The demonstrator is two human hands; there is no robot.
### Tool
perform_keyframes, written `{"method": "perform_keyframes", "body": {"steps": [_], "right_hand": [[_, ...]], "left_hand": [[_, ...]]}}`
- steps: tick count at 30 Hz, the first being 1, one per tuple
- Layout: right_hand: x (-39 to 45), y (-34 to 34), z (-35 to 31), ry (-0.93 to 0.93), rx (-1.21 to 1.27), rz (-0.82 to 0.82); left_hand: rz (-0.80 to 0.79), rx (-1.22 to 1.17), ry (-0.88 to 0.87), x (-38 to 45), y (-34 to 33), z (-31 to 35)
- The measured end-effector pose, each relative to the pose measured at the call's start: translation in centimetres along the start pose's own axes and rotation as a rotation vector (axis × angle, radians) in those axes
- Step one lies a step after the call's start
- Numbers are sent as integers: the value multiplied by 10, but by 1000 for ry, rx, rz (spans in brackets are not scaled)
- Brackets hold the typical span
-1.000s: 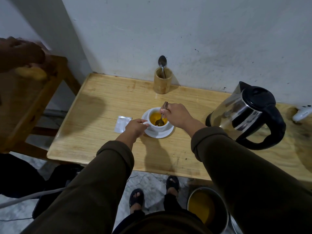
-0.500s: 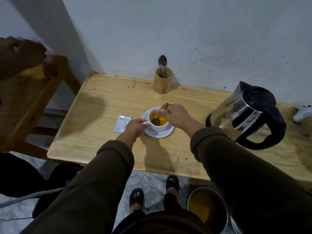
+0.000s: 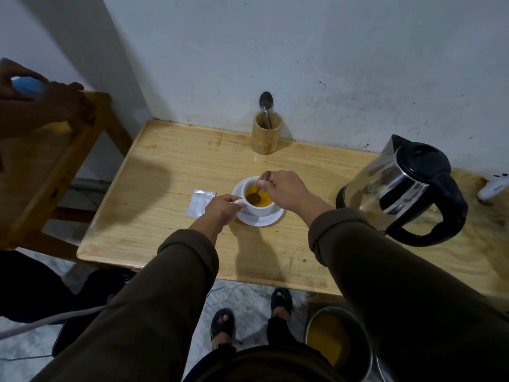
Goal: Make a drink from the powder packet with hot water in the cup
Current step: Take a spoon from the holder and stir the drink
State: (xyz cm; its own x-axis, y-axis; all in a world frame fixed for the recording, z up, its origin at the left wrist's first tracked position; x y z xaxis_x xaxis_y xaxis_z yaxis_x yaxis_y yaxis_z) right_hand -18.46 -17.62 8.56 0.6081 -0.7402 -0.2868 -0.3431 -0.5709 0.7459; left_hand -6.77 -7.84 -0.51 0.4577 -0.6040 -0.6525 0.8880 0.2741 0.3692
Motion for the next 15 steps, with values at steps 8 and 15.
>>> {"method": "perform_keyframes", "body": {"steps": [8,15], "right_hand": [[5,9,3,-17,-140,75],[-3,2,-2,1,-17,14]], "left_hand": [[-15,19,0,0,1,1],[-28,8,-1,-1,1,1]]}}
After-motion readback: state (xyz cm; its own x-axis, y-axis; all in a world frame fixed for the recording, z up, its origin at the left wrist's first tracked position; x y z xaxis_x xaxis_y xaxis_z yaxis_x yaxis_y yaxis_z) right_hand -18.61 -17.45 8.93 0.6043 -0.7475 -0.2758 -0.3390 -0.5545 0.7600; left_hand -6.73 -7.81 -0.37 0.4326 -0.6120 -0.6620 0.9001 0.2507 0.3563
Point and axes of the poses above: each hand's wrist, its own x-axis towards the middle knuckle, its own y-axis out of the back of the hand, z = x × y, the point moved 6 cm from there along x, towards the middle knuckle, and after that the axes turned 9 degrees about x, right-handed, at the moved point
